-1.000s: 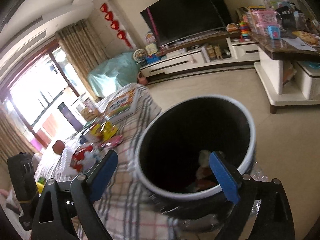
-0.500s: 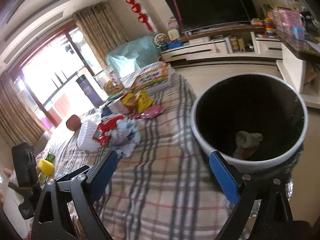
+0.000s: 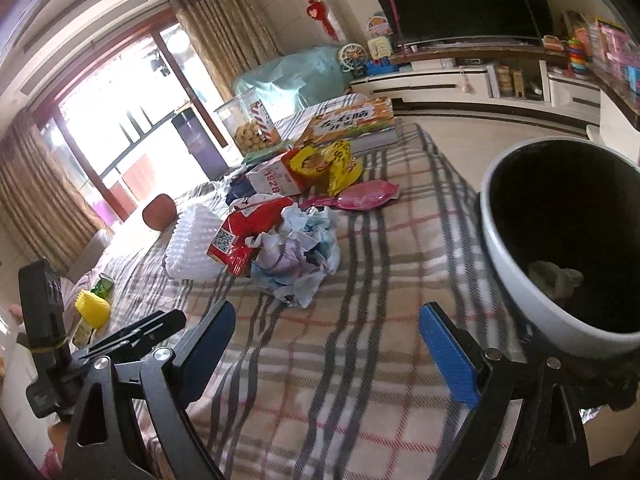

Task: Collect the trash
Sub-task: 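Grasp white mesh sleeve with left tool while right tool grasps crumpled paper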

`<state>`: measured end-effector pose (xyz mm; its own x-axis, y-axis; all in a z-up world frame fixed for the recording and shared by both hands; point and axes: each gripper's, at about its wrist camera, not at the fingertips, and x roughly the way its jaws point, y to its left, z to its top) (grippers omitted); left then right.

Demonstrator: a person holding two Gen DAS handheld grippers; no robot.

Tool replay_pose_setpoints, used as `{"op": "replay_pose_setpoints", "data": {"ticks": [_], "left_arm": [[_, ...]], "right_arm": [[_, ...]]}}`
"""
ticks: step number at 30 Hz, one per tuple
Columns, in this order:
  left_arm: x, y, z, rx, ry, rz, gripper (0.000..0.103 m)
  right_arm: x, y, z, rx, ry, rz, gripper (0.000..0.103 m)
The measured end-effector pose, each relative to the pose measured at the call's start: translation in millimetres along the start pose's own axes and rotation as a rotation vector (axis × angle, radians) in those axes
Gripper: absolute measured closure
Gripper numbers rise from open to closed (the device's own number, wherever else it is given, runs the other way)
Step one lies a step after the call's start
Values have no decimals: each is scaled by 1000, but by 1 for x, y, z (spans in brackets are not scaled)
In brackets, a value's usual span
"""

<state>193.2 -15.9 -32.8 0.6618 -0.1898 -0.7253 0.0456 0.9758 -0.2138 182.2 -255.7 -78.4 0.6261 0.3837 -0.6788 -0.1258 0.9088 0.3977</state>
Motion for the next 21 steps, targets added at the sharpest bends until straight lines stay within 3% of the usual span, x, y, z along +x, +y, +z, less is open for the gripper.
{"op": "replay_pose_setpoints", "data": {"ticks": [12, 14, 15, 16, 21], "left_arm": [[32, -4, 34, 32, -30, 18, 41], [43, 1, 39, 31, -20, 11, 44], [49, 4, 41, 26, -11, -1, 54], [52, 4, 40, 22, 0, -16, 74], [63, 16, 51, 18, 5, -52, 91]], "right_arm": [[43, 12, 18, -7, 38, 22, 11], [51, 14, 19, -12, 48, 24, 19], [56, 14, 20, -11, 64, 26, 32], [60, 14, 20, -6, 76, 27, 51], [53, 19, 16, -40, 55, 32, 77]]}}
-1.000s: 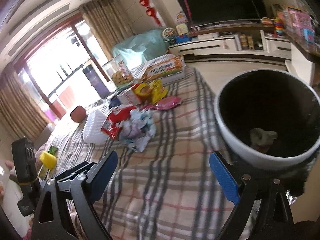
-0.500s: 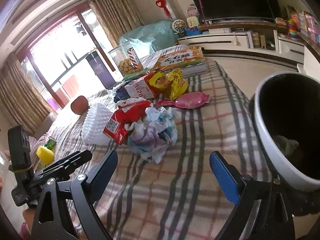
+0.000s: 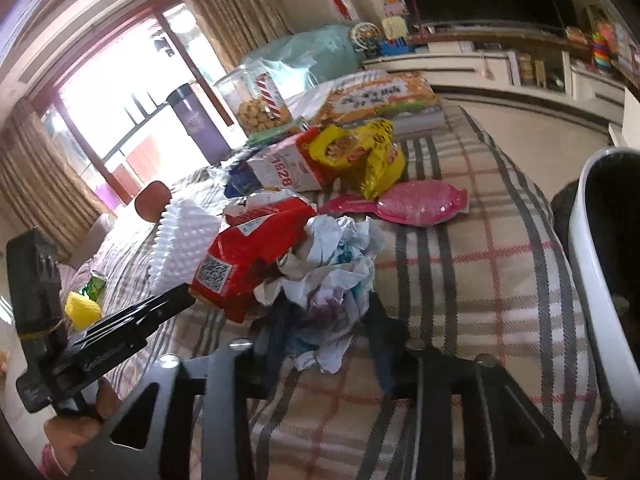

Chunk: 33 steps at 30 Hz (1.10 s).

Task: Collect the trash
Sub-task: 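Grasp white mesh sleeve with left tool while right tool grasps crumpled paper, then carry both items over the bin and open both tools to drop them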

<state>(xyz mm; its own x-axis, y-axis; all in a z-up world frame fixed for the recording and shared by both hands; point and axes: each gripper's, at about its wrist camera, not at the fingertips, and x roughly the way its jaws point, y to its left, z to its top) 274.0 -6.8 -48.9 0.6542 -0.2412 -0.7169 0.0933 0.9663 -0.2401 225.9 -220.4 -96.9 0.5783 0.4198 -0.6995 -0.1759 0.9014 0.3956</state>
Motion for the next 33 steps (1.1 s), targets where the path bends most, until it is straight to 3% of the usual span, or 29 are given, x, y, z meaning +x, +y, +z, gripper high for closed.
{"op": "replay_pose_setpoints", "data": {"ticks": [8, 15, 22, 27, 33], "left_arm": [[-20, 1, -15, 14, -33, -16, 95], [-35, 3, -36, 12, -24, -34, 95], [-56, -1, -48, 13, -30, -55, 95], [-79, -9, -51, 30, -57, -99, 95], [-91, -30, -53, 60, -56, -203, 95]], "right_arm": [[-26, 2, -7, -16, -37, -11, 80], [-49, 4, -14, -60, -66, -90, 80], [-61, 11, -17, -80, -70, -93, 80], [-62, 9, -25, -77, -56, -115, 80], [-64, 15, -34, -102, -39, -116, 80]]}}
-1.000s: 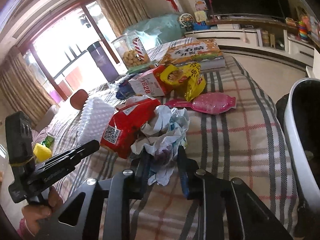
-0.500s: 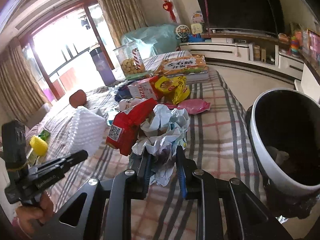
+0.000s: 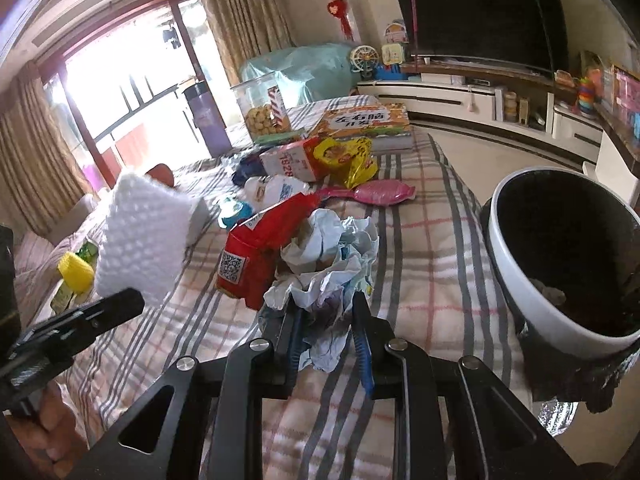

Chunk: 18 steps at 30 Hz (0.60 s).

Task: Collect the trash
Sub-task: 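Carry both items over the bin and open both tools to drop them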

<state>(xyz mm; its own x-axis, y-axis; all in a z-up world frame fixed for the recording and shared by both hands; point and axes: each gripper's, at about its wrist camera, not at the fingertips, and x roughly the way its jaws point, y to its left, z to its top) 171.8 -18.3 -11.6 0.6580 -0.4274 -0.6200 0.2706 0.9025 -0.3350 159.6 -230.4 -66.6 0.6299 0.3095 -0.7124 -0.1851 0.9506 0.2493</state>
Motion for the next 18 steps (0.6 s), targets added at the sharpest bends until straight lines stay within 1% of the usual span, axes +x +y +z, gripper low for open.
{"op": "replay_pose_setpoints", "data": {"ticks": [4, 7, 12, 18], "left_arm": [[12, -12, 0, 47, 18, -9, 95], [22, -12, 1, 52, 33, -8, 95], [36, -18, 2, 72, 58, 2, 95], [48, -42, -1, 96, 79, -1, 95]], "right_arm": [[-7, 1, -3, -5, -6, 31, 80], [-16, -6, -5, 16, -21, 35, 80], [-32, -29, -8, 72, -43, 20, 80], [-49, -58, -12, 125, -63, -6, 80]]}}
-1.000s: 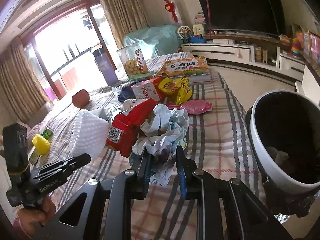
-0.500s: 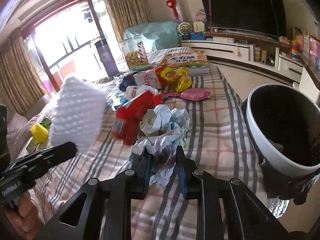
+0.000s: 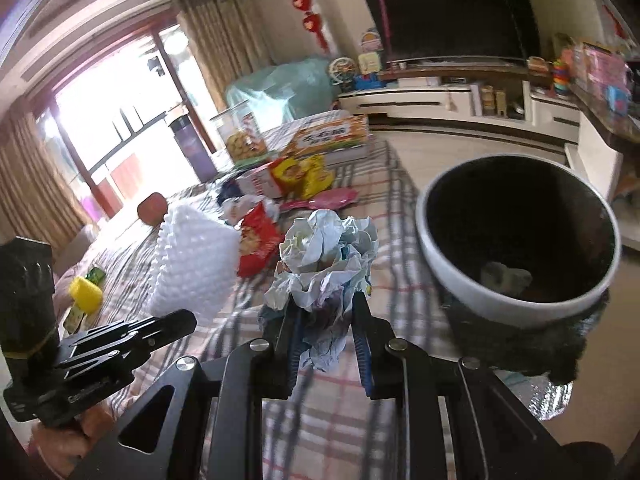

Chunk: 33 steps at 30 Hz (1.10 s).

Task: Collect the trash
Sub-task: 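Carry both items over the bin and open both tools to drop them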

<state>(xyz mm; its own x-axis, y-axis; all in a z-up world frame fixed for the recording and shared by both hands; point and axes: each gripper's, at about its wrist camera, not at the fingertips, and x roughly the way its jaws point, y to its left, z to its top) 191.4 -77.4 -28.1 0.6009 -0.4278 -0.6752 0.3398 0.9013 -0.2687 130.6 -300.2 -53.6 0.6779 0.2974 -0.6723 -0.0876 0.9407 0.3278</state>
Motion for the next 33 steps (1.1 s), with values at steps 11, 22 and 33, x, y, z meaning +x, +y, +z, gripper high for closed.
{"op": "replay_pose_setpoints", "data": {"ticks": [11, 22, 33], "left_arm": [[35, -39, 22, 78, 30, -41, 95], [77, -71, 40, 147, 75, -65, 95], [109, -97, 63, 206, 102, -64, 94]], "right_arm": [[-27, -41, 5, 73, -55, -47, 80], [-44, -85, 12, 139, -87, -102, 79], [-46, -113, 26, 167, -102, -137, 78]]}}
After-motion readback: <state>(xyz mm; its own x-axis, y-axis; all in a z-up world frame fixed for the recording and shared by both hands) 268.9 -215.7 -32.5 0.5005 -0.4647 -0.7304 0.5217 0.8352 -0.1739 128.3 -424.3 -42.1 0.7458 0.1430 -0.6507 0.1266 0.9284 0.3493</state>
